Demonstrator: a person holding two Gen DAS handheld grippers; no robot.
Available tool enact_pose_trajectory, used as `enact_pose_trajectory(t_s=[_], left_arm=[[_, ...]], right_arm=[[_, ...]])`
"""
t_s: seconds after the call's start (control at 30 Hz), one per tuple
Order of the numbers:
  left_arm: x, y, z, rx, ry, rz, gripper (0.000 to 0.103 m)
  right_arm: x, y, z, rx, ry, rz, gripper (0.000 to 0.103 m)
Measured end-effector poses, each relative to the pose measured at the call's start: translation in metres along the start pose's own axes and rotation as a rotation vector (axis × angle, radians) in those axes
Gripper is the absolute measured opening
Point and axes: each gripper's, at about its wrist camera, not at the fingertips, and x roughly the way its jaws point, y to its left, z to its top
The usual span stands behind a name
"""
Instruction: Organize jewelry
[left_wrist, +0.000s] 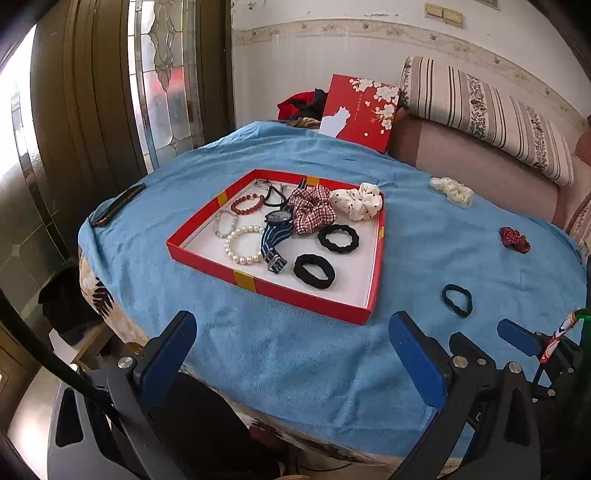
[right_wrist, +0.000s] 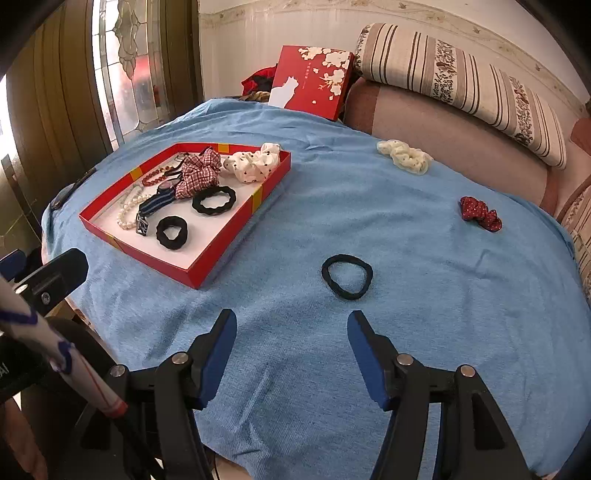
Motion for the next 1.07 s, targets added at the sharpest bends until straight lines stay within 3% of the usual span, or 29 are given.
enact_pose_trajectory(t_s=[0.8,1.07], left_arm=[[0.014,0.011,-0.001,-0.029,0.055,0.012,0.103],[0.008,0.009,0.001,-0.026,0.04,0.043,0.103]], right_arm=[[0.007,0.007,0.001,-0.019,0.01,0.004,0.069],[0.006,-0.001,0.0,-0.006,0.009,0.016,0.072]])
